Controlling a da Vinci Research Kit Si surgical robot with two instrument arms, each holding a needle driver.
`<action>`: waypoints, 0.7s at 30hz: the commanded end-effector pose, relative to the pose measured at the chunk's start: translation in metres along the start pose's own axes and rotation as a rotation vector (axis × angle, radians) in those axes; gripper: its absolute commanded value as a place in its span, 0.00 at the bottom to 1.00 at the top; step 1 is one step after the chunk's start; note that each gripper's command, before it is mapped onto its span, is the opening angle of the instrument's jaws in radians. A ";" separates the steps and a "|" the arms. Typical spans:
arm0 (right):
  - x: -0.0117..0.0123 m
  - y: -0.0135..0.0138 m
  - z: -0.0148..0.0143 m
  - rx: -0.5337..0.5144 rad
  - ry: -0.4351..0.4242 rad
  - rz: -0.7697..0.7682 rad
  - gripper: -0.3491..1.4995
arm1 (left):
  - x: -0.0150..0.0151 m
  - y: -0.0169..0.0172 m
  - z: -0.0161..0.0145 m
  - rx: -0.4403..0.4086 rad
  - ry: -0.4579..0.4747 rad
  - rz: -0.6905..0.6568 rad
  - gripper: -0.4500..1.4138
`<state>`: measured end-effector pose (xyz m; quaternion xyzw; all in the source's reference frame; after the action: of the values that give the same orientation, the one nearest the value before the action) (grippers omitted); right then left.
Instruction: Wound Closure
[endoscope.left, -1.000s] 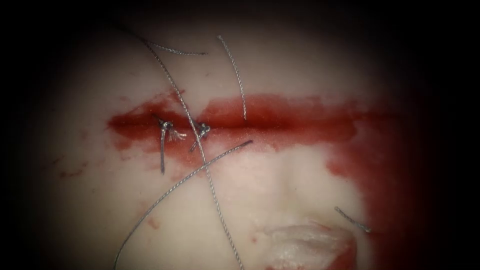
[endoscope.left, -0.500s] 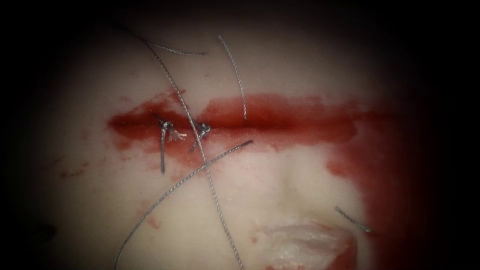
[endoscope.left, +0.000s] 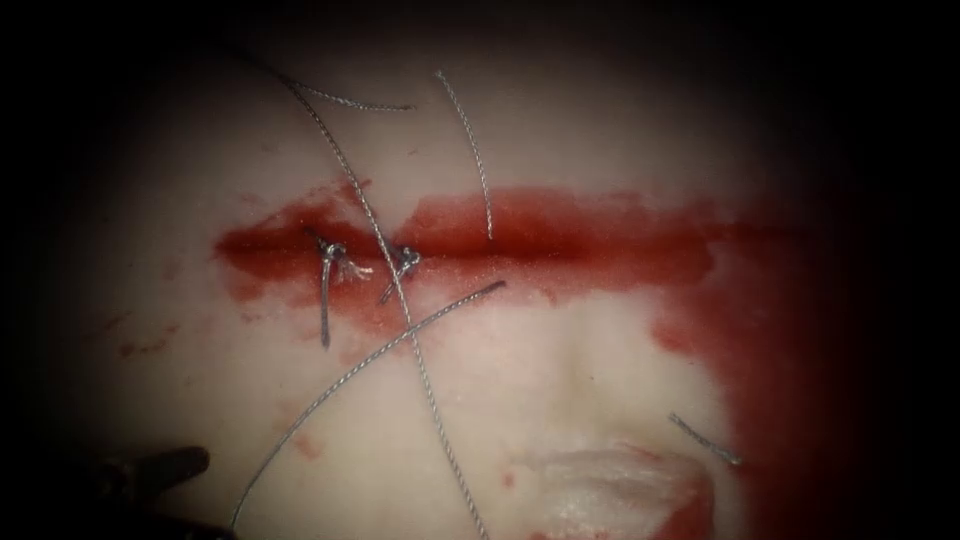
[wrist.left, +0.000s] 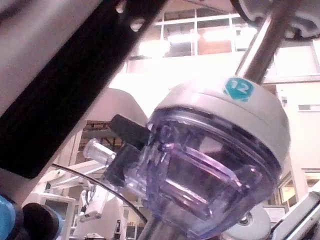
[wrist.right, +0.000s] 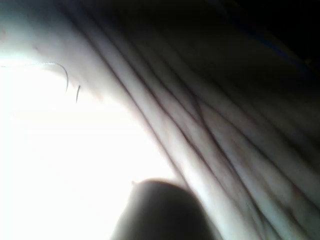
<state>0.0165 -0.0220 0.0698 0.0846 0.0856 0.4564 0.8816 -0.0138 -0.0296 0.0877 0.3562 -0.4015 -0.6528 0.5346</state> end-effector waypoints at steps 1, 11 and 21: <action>0.0014 0.0001 0.0000 0.000 0.007 0.000 0.89 | -0.0006 -0.0005 0.0006 0.000 -0.001 0.013 0.86; 0.0013 0.0000 0.0000 -0.001 0.008 0.000 0.89 | 0.0026 -0.0013 0.0005 0.043 0.093 -0.119 0.76; 0.0012 -0.0004 0.0001 -0.004 0.008 0.003 0.89 | 0.0048 0.0002 0.0013 0.062 0.176 -0.193 0.37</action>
<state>0.0168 -0.0224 0.0697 0.0826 0.0853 0.4586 0.8807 -0.0151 -0.0355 0.0886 0.4773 -0.3238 -0.6586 0.4833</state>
